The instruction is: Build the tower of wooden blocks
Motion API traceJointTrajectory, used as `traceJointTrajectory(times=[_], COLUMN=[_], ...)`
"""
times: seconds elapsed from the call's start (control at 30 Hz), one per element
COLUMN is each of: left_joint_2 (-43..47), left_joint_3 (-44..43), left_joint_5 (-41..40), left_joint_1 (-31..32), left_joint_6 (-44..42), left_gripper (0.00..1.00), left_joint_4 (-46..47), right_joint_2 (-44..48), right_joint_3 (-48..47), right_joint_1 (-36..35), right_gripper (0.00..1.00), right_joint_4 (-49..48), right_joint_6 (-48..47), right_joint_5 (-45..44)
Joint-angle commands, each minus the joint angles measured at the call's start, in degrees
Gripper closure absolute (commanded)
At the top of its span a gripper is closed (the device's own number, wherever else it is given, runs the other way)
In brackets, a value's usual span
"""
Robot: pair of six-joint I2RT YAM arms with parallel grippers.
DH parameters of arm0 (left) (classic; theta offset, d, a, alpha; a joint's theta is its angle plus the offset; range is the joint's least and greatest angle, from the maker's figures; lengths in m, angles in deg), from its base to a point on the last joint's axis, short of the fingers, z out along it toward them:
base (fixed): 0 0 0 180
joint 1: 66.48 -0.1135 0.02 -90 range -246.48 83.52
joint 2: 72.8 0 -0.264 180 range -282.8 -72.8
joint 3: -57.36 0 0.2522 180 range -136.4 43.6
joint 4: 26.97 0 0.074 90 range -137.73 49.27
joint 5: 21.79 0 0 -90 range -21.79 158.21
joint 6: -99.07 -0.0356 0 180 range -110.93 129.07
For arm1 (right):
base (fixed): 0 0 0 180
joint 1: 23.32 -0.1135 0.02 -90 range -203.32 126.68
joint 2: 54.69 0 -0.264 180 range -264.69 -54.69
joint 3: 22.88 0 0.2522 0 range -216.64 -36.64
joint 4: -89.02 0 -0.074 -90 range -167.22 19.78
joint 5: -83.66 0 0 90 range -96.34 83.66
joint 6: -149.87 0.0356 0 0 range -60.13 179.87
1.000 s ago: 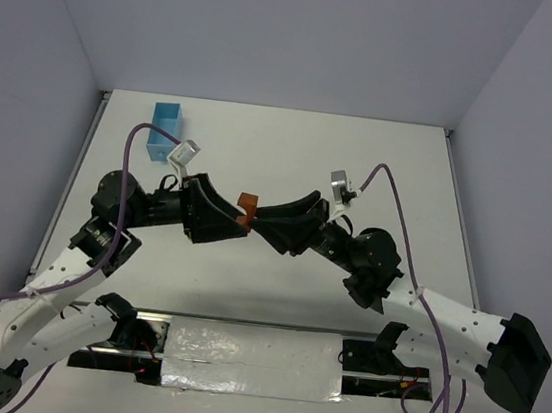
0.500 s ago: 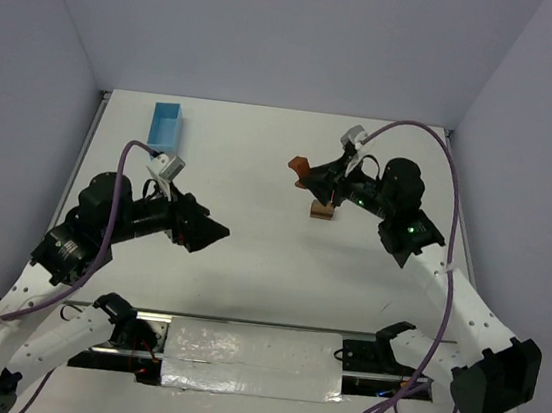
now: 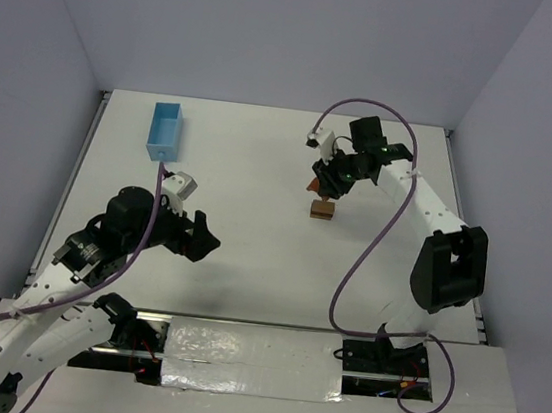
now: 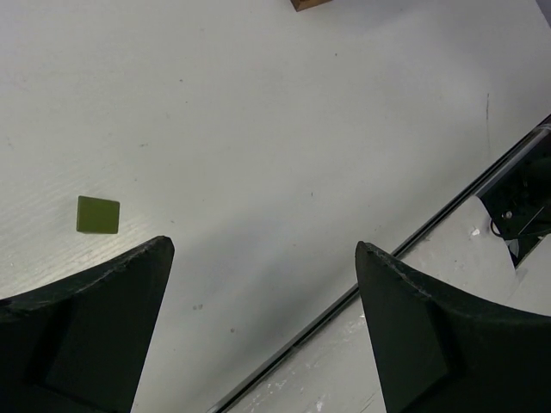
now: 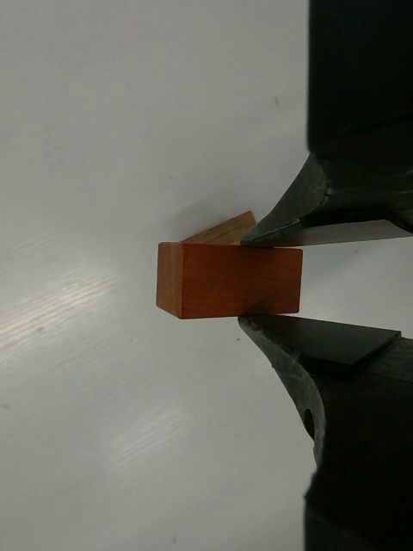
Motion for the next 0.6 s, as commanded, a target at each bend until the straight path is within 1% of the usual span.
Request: traceJointTrajectory(times=[0.0,0.13,0.27,0.43,0.57], left_joint_2=[1.1,2.2,2.4,4.2,5.1], left_joint_3=[-0.2,0.2,0.2,0.9,1.2], left_joint_5=[0.4,0.4,0.2,-0.6,-1.1], left_joint_1=[0.1,0.0,0.0,0.1,0.0], left_joint_6=[-0.9,-0.9,-0.9,-0.6,-0.4], left_gripper=[0.01,0.00,0.01,0.01,0.01], left_joint_4=[4.1,4.3,4.3,4.6,4.6], right_joint_2=[-0.9,-1.6,-4.5,-8.8,-9.6], right_joint_3=[-3.2,-3.8,-7.9,-11.1,-12.9], right_joint_1=[1.9,2.4,2.4,2.5,2.9], right_gripper=[0.99,0.99,0.98,0.99,1.00], right_joint_4=[11.1,12.9,17.8,21.1,21.6], right_joint_6=[-8.8,-14.3,-21.0,-25.3,-29.4], right_joint_5=[-1.9,-0.6,2.1,0.3,0.1])
